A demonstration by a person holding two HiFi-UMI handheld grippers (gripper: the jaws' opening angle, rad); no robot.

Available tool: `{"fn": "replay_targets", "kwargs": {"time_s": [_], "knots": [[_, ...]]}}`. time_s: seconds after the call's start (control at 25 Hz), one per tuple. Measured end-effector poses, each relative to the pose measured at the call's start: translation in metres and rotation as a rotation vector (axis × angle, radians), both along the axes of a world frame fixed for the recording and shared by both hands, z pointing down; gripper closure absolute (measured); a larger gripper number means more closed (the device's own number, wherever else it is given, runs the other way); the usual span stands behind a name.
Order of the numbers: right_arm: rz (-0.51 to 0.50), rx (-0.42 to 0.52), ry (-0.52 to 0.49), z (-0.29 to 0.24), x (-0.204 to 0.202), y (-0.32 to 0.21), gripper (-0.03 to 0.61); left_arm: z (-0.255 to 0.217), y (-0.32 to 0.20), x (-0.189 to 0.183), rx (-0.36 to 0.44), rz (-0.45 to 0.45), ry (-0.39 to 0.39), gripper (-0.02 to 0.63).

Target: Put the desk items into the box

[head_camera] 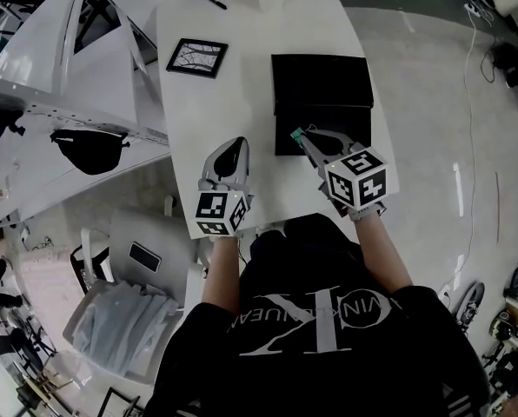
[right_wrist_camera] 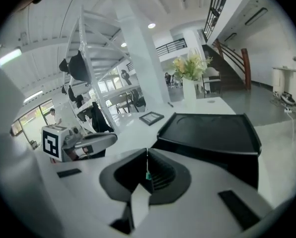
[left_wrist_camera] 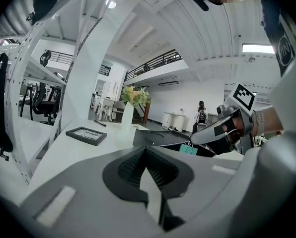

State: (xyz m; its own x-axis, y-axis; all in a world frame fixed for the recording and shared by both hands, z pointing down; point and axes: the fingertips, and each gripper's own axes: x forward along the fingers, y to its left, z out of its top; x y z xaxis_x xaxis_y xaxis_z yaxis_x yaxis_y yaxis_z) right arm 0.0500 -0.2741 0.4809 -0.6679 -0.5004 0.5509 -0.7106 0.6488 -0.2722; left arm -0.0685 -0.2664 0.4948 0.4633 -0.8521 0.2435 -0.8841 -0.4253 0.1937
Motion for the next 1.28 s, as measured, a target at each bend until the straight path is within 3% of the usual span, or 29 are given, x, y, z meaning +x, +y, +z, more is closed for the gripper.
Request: {"fn": "replay_targets", "kwargs": {"time_s": [0.48, 0.72, 1.0, 1.28], "knots": [[-0.334, -0.084, 0.279, 0.046, 0.003, -0.001, 0.558, 0.012, -0.011, -0.001, -0.038, -0.046, 0.003, 0.606], [-0.458, -0.11, 0.335, 0.062, -0.005, 0.004, 0.558, 0.02, -0.009, -0.006, -0.071, -0.073, 0.0, 0.606], [-0.505, -0.135, 0.342, 0.068, -0.009, 0.004, 0.558, 0.025, -0.005, -0.014, -0.087, -0.105, 0.003, 0.606], [-0.486, -0.115, 0.353, 0.069, -0.005, -0.002, 0.558, 0.025, -0.004, -0.014, -0.08, -0.112, 0.007, 0.606]]}}
